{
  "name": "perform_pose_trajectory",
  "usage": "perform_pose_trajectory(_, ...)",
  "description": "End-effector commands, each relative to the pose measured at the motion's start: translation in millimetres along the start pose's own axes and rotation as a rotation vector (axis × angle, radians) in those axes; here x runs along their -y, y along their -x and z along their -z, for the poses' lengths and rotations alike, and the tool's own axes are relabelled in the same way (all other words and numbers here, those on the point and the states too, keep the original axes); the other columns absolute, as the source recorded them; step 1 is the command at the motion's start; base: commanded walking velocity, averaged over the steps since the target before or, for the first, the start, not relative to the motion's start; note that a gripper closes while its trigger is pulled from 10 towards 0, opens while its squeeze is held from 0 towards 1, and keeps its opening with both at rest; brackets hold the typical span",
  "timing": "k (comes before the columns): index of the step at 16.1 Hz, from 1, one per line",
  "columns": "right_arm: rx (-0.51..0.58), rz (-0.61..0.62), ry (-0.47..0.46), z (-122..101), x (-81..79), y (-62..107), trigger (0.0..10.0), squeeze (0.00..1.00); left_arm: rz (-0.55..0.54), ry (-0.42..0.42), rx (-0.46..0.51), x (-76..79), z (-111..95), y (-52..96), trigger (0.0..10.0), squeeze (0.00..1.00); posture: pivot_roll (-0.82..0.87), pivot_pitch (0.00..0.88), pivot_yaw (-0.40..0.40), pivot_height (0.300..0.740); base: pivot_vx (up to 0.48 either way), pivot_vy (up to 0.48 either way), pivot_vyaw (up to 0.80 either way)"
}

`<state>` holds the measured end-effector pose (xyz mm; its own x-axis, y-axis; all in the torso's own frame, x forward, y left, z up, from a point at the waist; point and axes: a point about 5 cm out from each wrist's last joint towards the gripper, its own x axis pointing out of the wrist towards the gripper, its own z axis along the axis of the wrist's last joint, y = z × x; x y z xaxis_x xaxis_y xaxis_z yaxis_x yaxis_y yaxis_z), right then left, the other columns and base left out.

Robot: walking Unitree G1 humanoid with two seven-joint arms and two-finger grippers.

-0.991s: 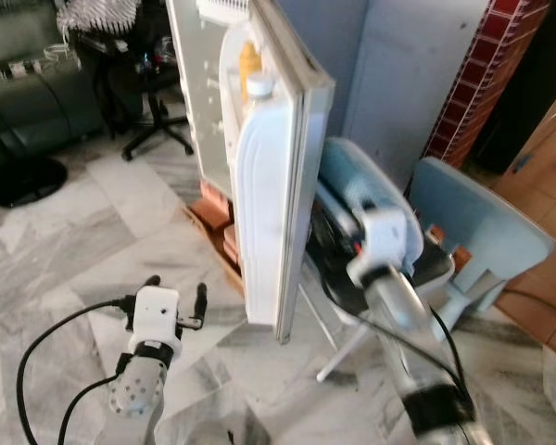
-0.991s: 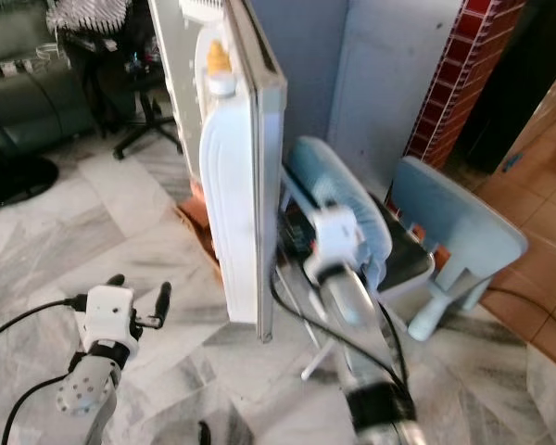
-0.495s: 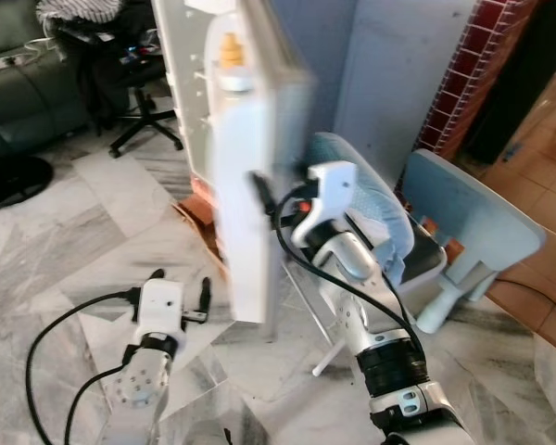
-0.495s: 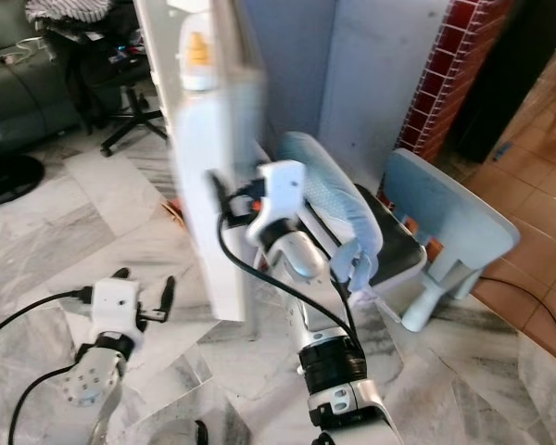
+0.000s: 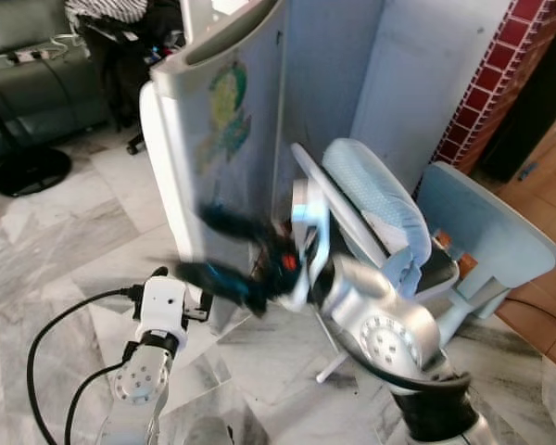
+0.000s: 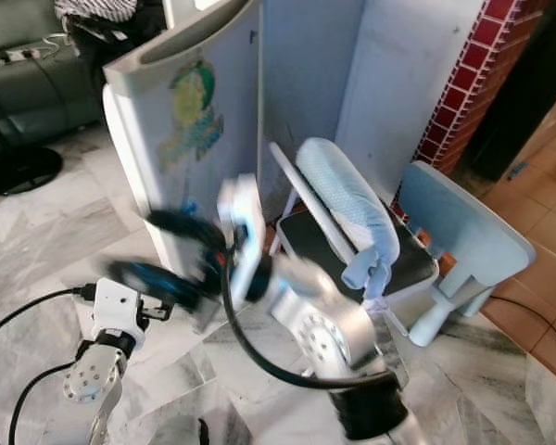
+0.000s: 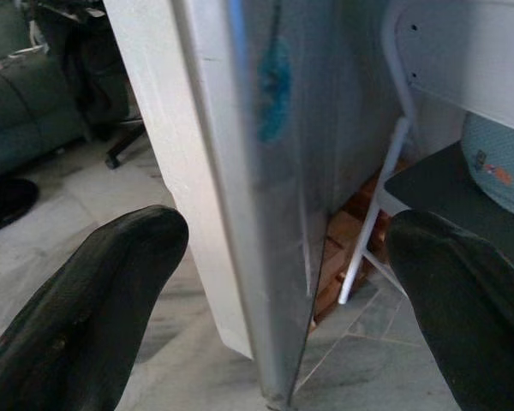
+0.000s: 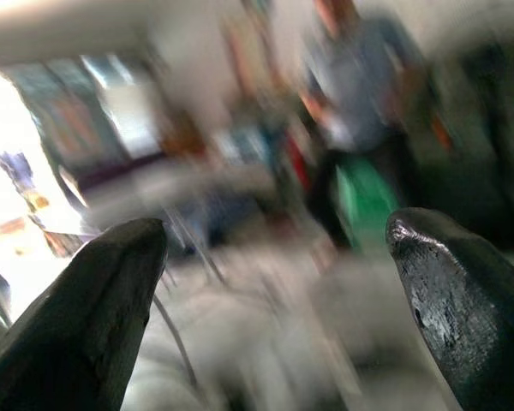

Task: Restocking fridge

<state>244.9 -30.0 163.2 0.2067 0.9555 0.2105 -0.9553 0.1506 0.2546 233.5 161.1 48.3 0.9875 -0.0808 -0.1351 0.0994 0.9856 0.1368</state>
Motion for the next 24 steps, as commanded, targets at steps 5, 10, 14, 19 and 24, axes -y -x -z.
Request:
perform_pose_trajectory(5, -0.269, 0.441, 0.070, 60, 24.4, 74.2, 10.0, 0.00, -0.030, -0.014, -0.029, -7.1, 5, -1.1, 10.0, 0.00, 0.17, 0.039, -0.014, 0.740, 0.000, 0.000, 0.00)
perform_pose_trajectory(10, -0.306, 0.662, 0.108, 79, 26.7, 107.6, 10.0, 0.00, -0.169, -0.066, 0.006, -46.4, -7, -27.2, 10.0, 0.00, 0.15, 0.034, -0.014, 0.740, 0.000, 0.000, 0.00)
perform_pose_trajectory(14, -0.209, 0.896, 0.165, 68, 43.4, 120.9, 10.0, 0.00, -0.180, -0.052, -0.004, -56.1, -11, -32.7, 10.0, 0.00, 0.15, 0.029, -0.012, 0.740, 0.000, 0.000, 0.00)
perform_pose_trajectory(19, -0.176, 0.970, 0.202, 64, 49.1, 125.0, 10.0, 0.00, -0.133, -0.023, 0.010, -36.1, -10, -33.7, 10.0, 0.00, 0.15, 0.025, -0.016, 0.740, 0.000, 0.384, -0.76)
perform_pose_trajectory(24, -0.157, 1.000, 0.219, 64, 55.6, 122.3, 10.0, 0.00, -0.125, -0.020, 0.009, -35.4, -10, -33.9, 10.0, 0.00, 0.16, 0.021, -0.013, 0.740, 0.000, 0.384, -0.16)
